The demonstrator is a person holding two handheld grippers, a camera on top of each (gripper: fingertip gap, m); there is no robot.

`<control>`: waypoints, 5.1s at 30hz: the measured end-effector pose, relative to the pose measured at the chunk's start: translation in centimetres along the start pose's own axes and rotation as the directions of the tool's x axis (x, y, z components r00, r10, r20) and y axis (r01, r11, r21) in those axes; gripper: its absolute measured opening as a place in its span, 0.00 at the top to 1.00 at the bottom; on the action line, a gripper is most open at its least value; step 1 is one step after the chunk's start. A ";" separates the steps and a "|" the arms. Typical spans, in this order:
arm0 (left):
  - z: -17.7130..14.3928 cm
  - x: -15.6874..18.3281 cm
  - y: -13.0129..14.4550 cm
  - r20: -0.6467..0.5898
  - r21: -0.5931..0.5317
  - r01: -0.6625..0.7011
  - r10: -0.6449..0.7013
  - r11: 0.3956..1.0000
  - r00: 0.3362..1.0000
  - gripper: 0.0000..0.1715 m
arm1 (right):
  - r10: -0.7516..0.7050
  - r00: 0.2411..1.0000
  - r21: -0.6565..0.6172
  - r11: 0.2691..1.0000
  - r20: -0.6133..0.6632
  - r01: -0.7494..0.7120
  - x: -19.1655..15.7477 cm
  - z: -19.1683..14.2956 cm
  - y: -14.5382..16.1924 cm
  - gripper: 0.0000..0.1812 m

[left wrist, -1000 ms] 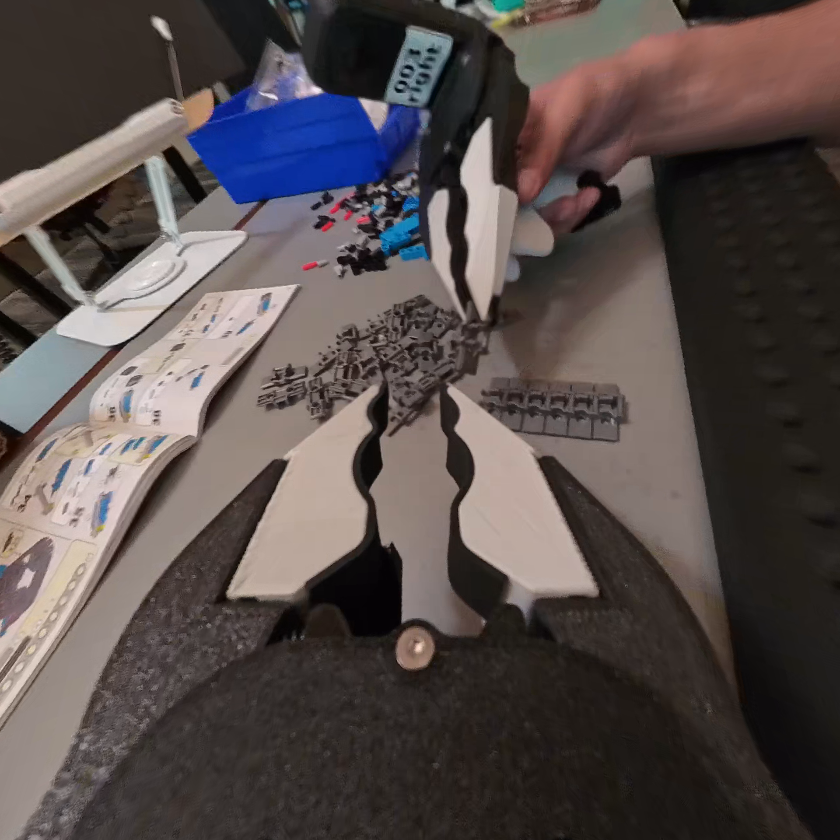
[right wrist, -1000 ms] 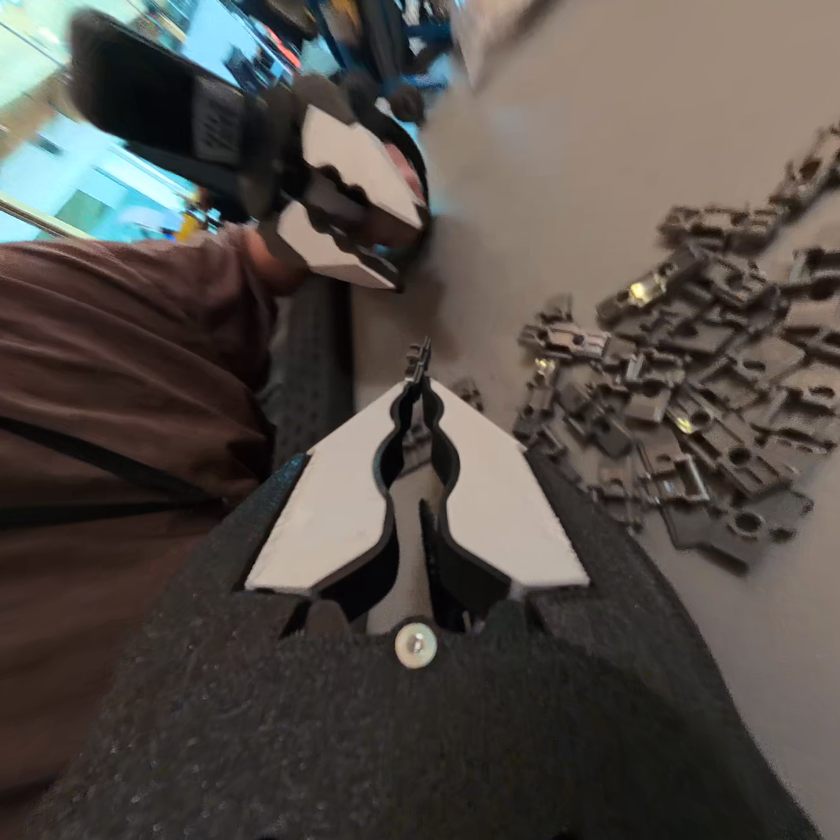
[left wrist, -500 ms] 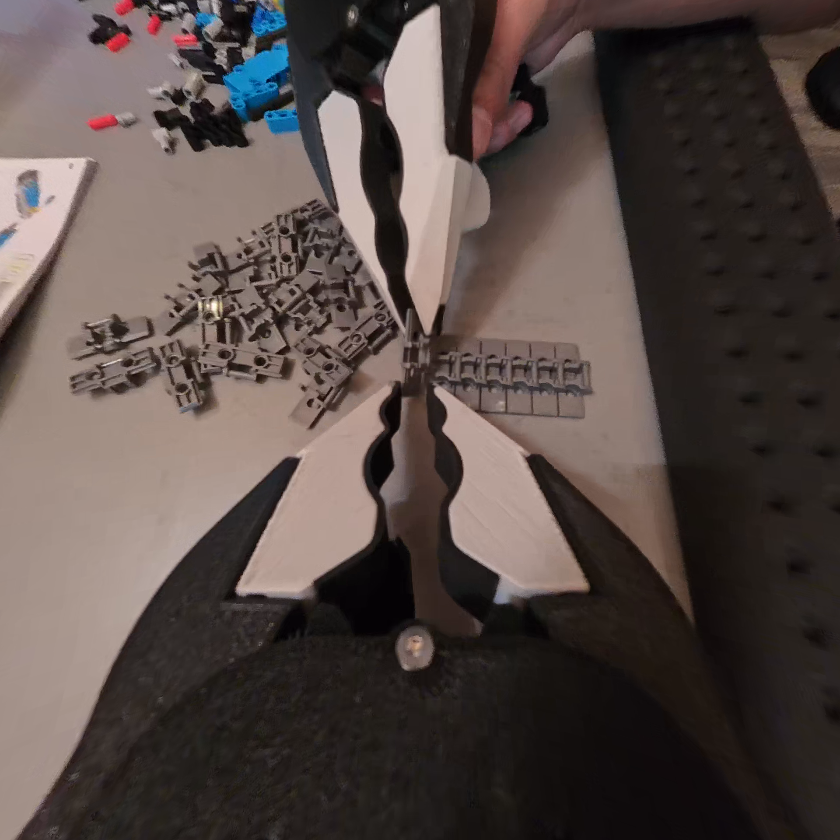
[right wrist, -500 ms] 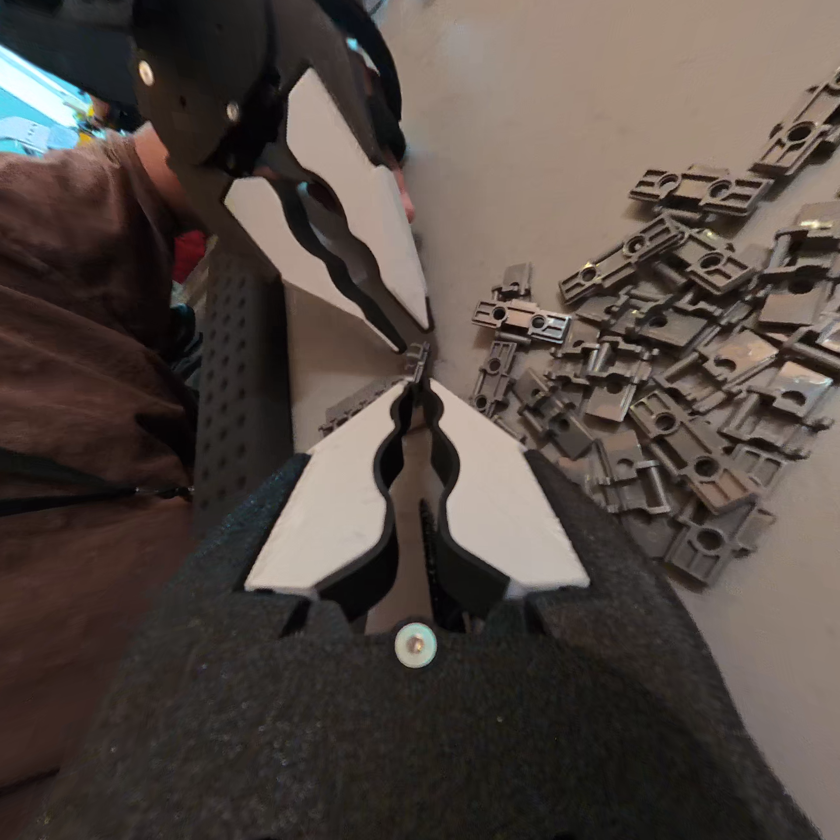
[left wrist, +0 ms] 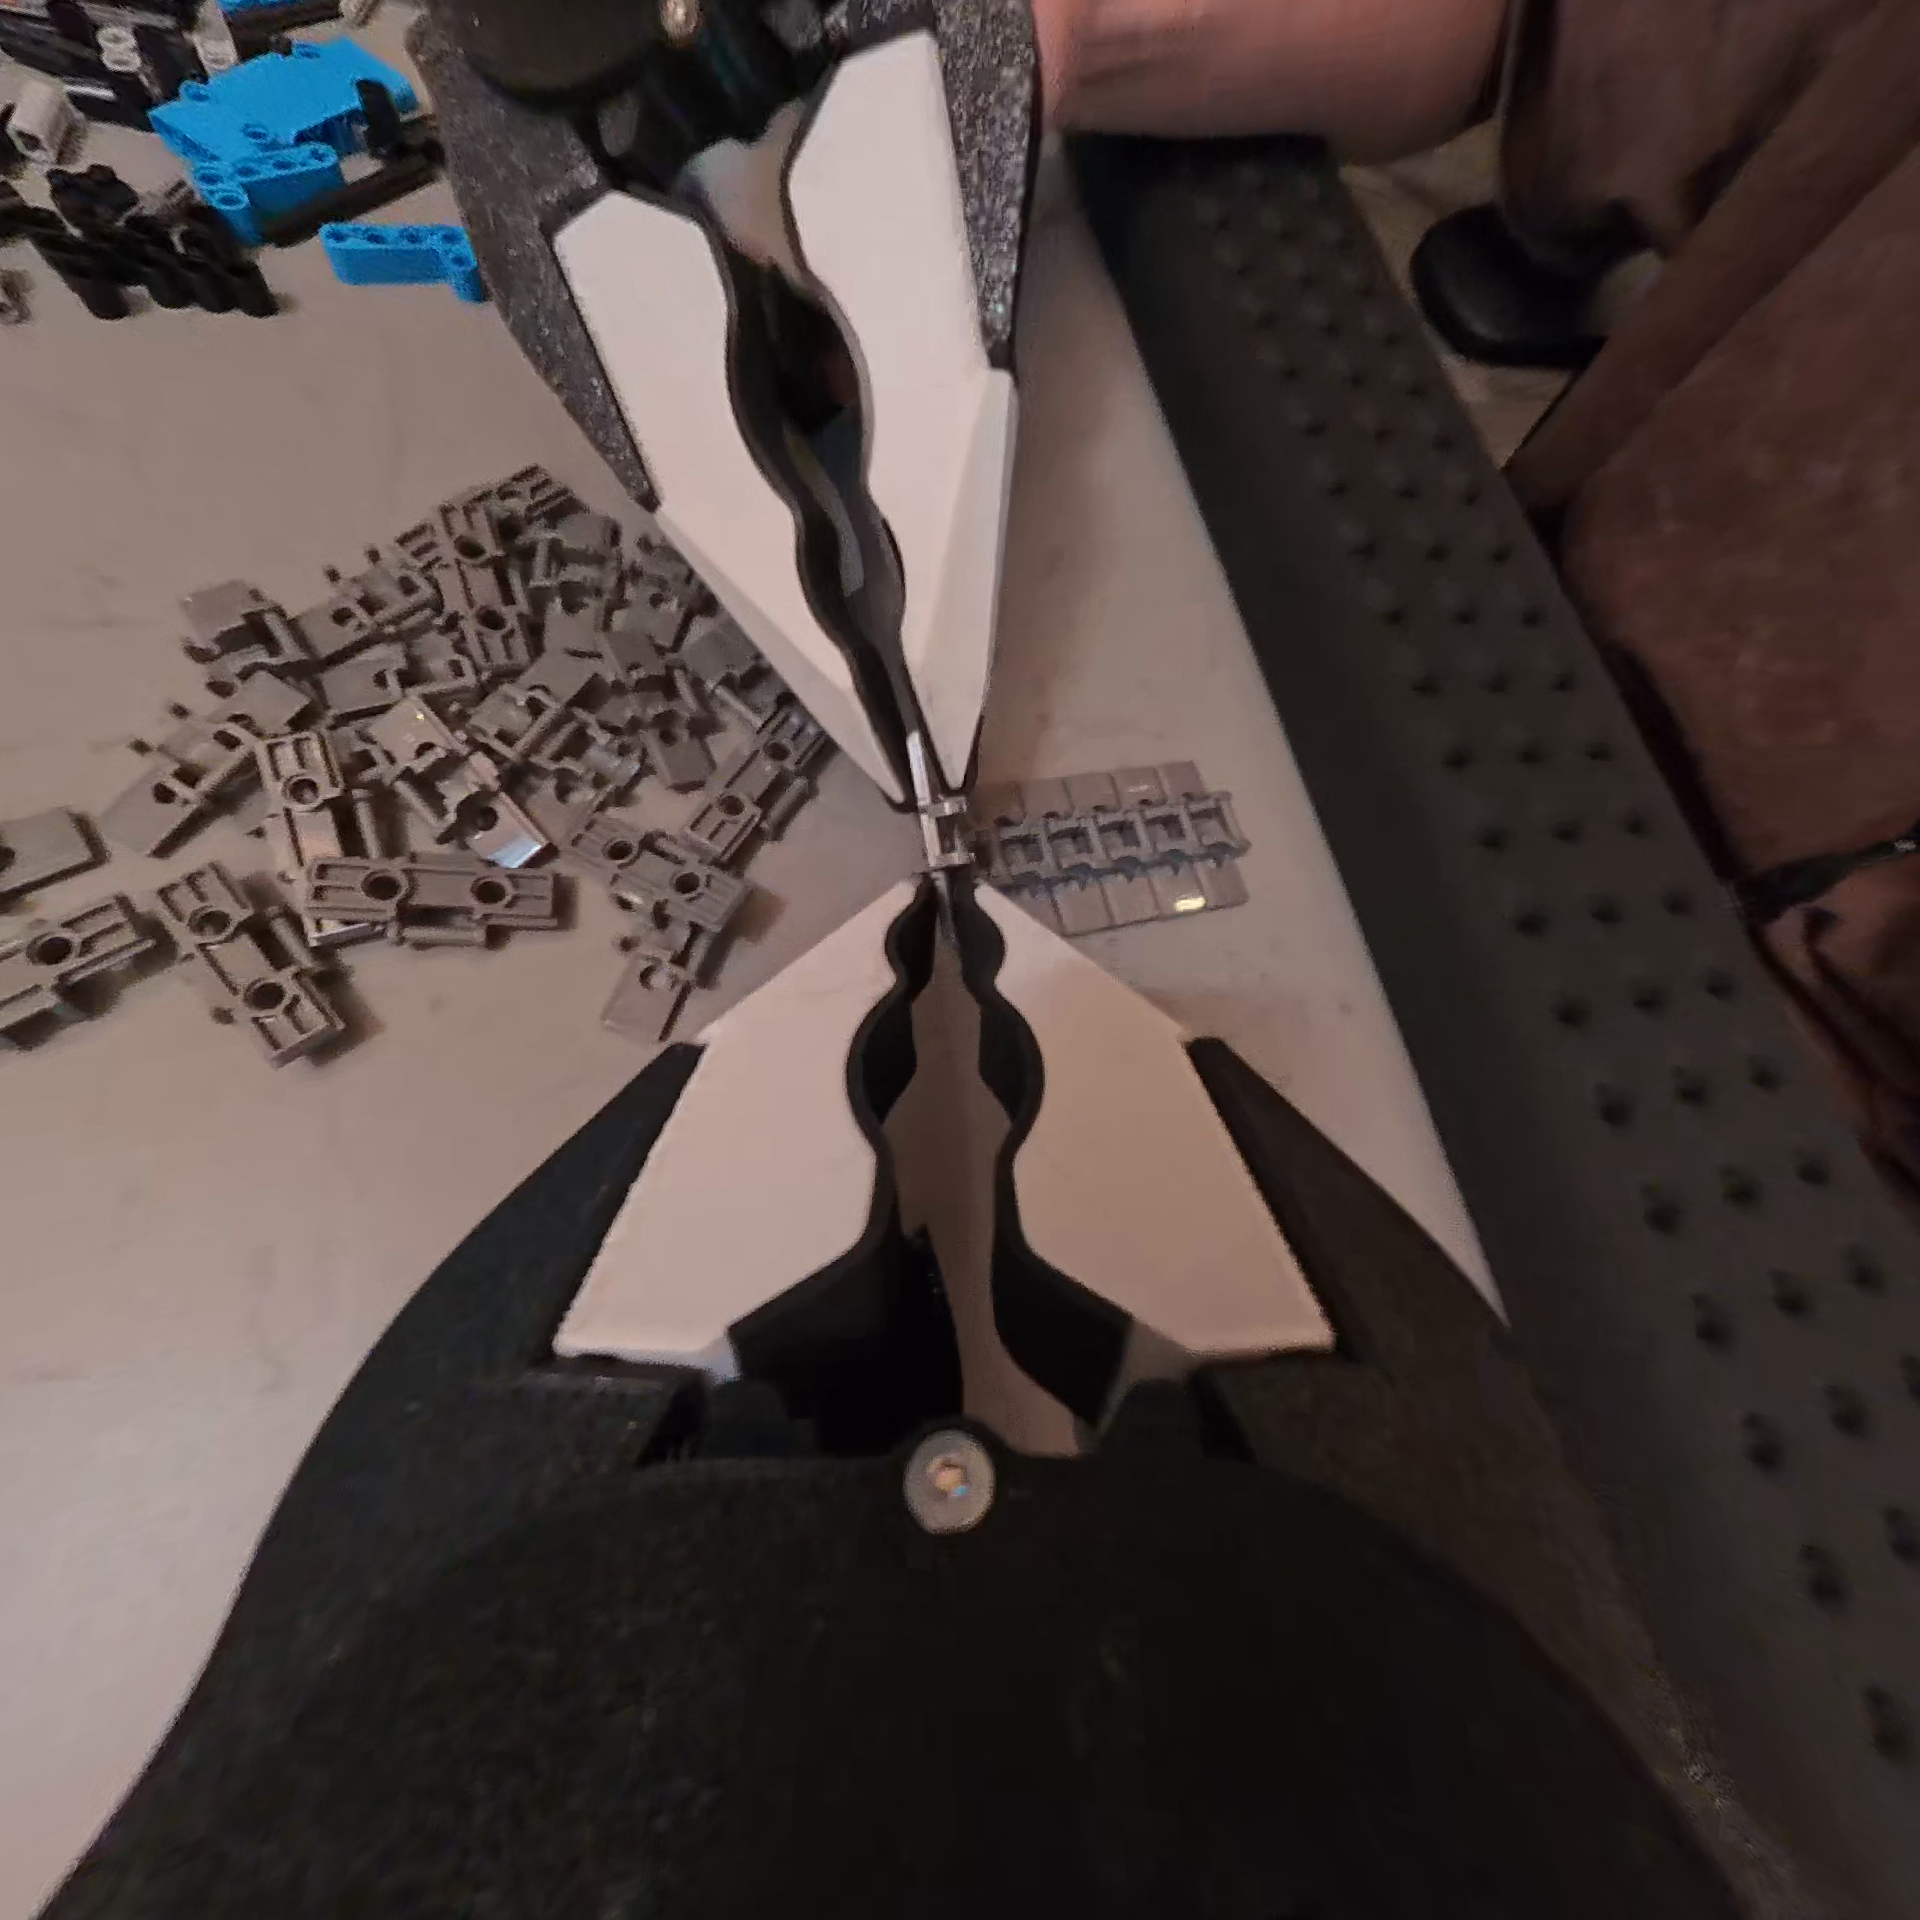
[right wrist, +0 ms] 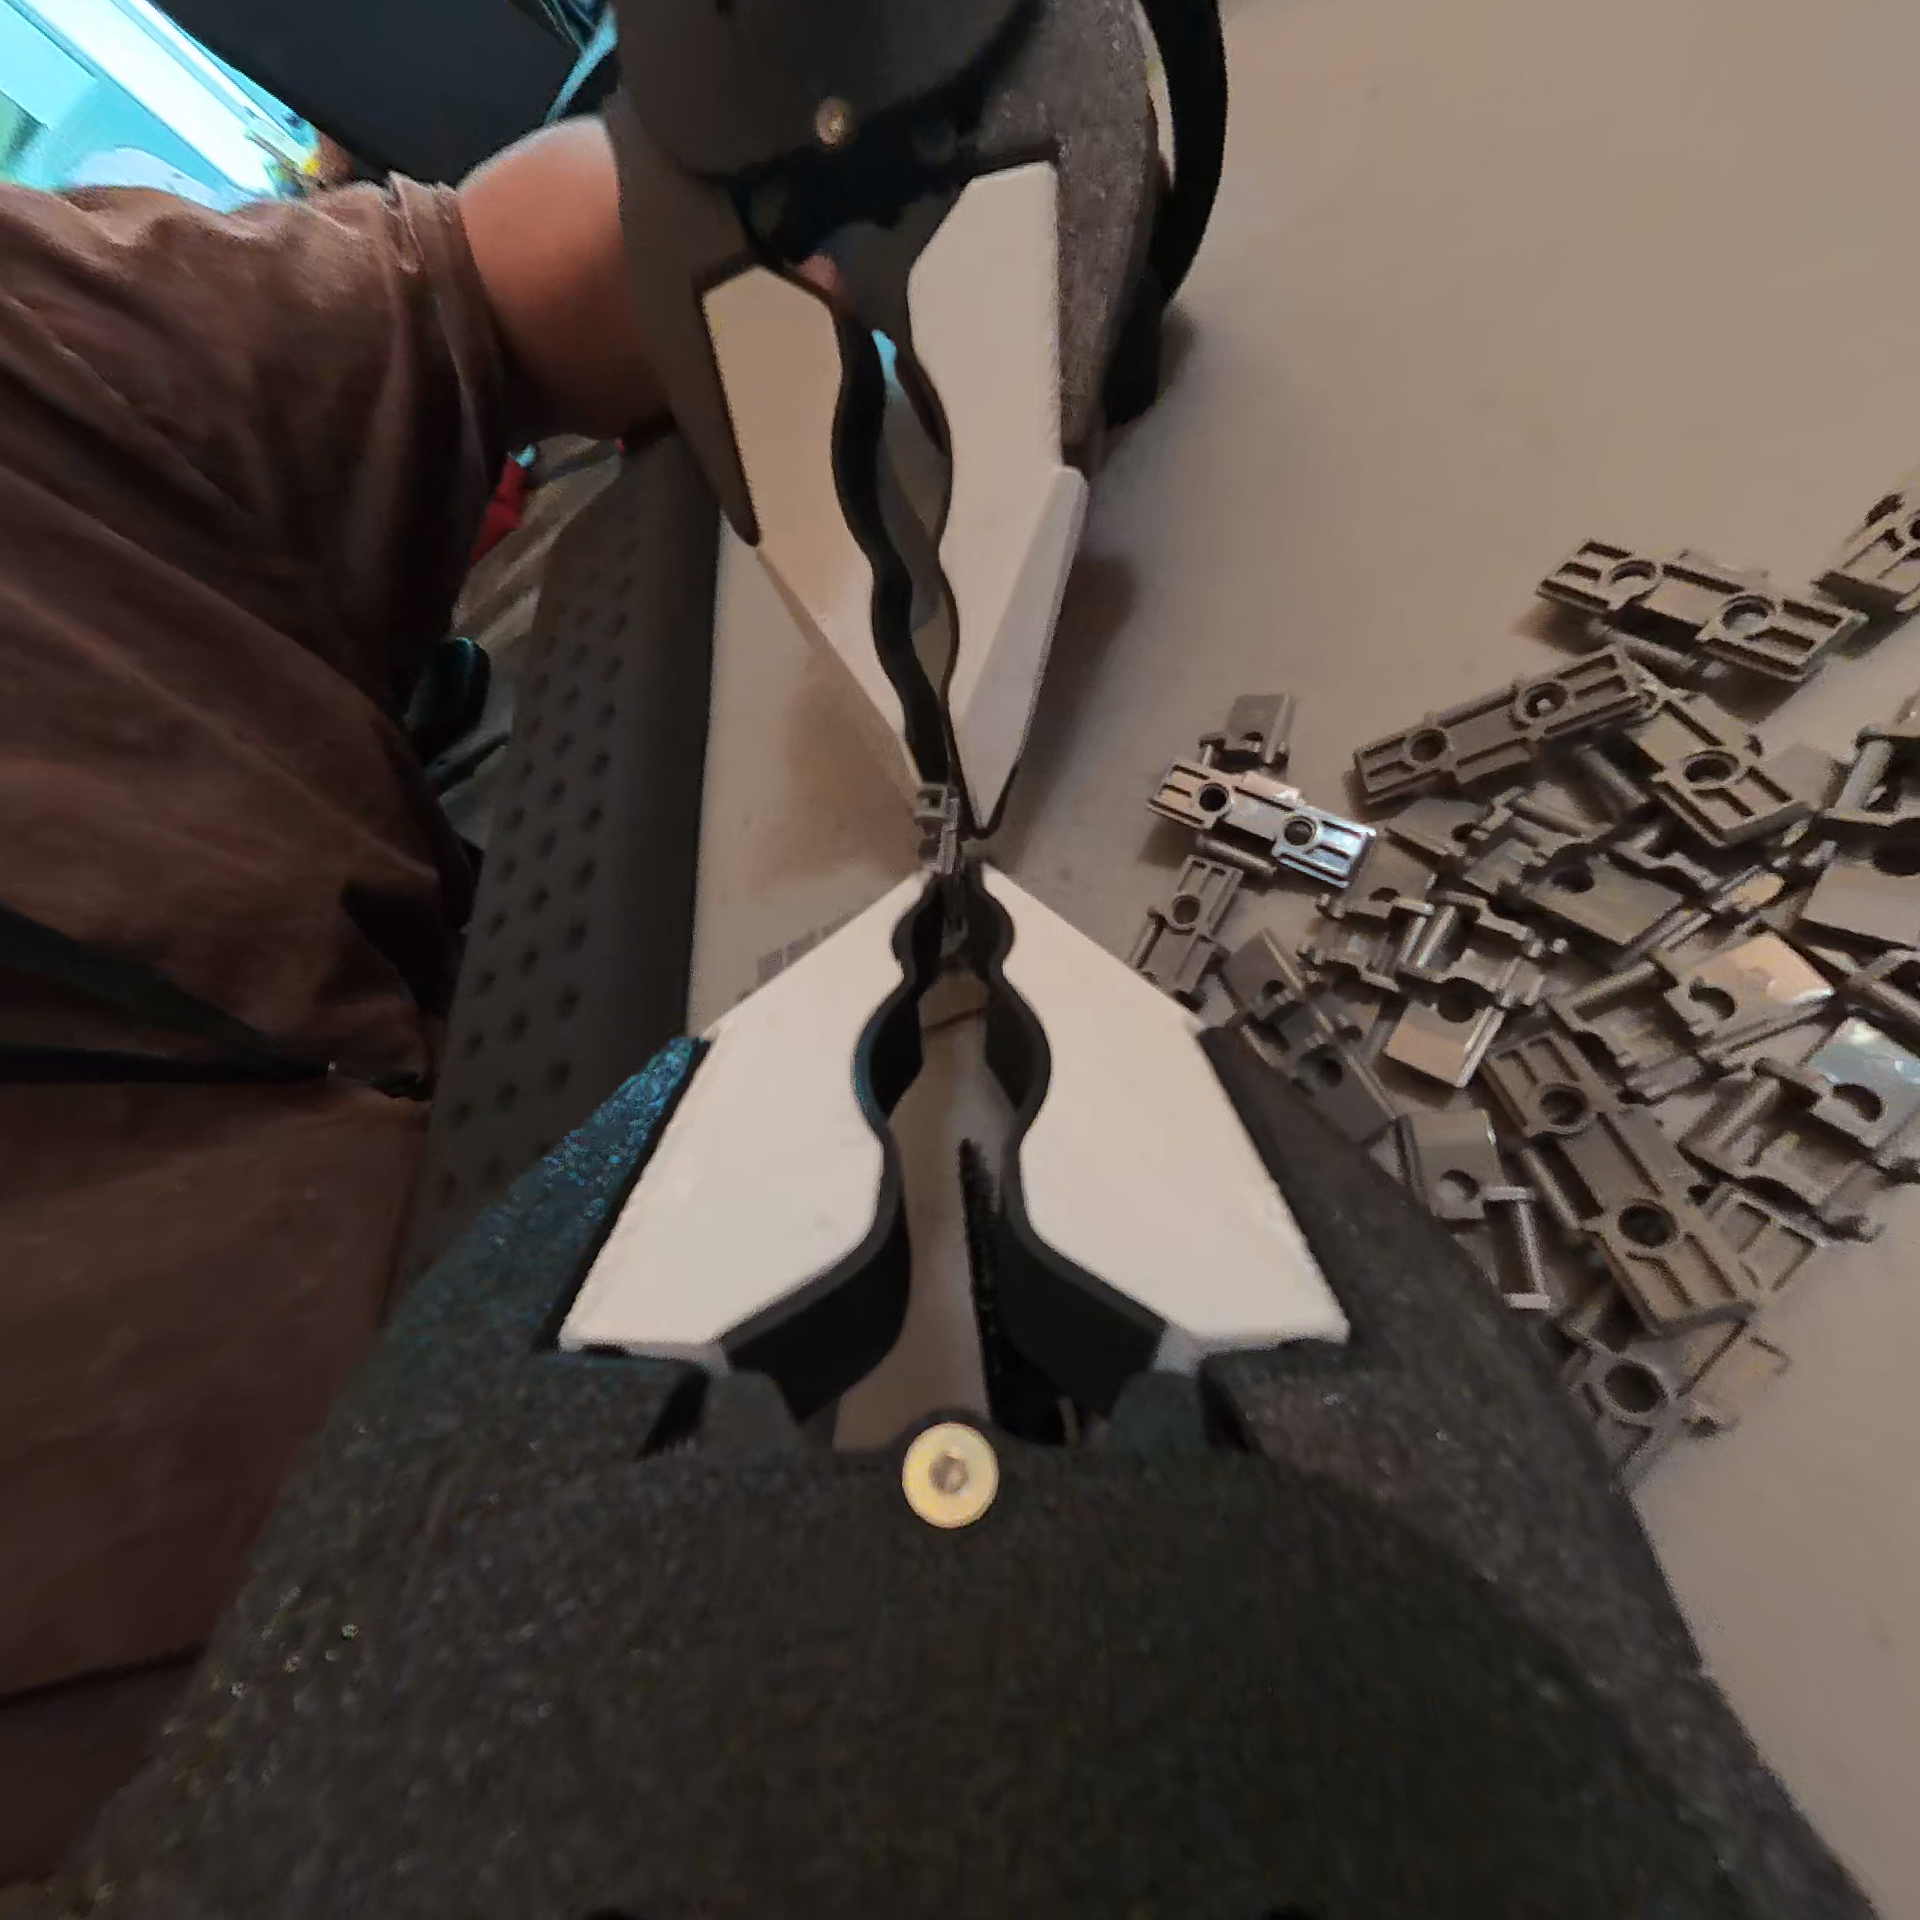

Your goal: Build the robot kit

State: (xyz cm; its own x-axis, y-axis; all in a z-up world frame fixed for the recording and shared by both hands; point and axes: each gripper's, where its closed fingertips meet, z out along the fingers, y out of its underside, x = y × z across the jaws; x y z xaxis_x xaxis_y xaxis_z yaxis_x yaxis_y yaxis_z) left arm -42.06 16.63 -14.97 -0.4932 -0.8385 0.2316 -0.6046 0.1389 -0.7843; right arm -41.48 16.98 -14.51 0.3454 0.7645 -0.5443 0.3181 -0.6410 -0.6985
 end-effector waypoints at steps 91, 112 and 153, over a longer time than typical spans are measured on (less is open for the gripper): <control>-1.7 -2.2 0.9 0.283 0.016 -0.028 0.022 0.999 0.959 0.97 | -0.417 0.824 -0.140 0.908 -0.384 0.394 1.4 0.0 -1.1 0.99; -1.6 -4.3 2.1 0.440 -0.102 -0.075 0.113 0.992 0.891 0.92 | -0.312 0.811 -0.116 0.949 -0.494 0.294 3.5 -2.1 -1.4 0.94; -8.9 -3.8 -5.9 0.609 -0.785 -0.416 0.697 0.460 -0.378 1.00 | 0.386 0.747 0.345 0.708 0.542 -0.616 -2.1 -3.2 -8.6 0.90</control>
State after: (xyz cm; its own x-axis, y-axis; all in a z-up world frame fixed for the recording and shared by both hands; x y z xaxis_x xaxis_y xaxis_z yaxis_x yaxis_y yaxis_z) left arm -42.19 23.71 -6.14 0.1459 0.0930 -0.9849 -0.5639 0.8258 -0.0055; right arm -42.11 20.71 -5.88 -0.0978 0.3603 -0.9277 -0.2921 -0.9015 -0.3194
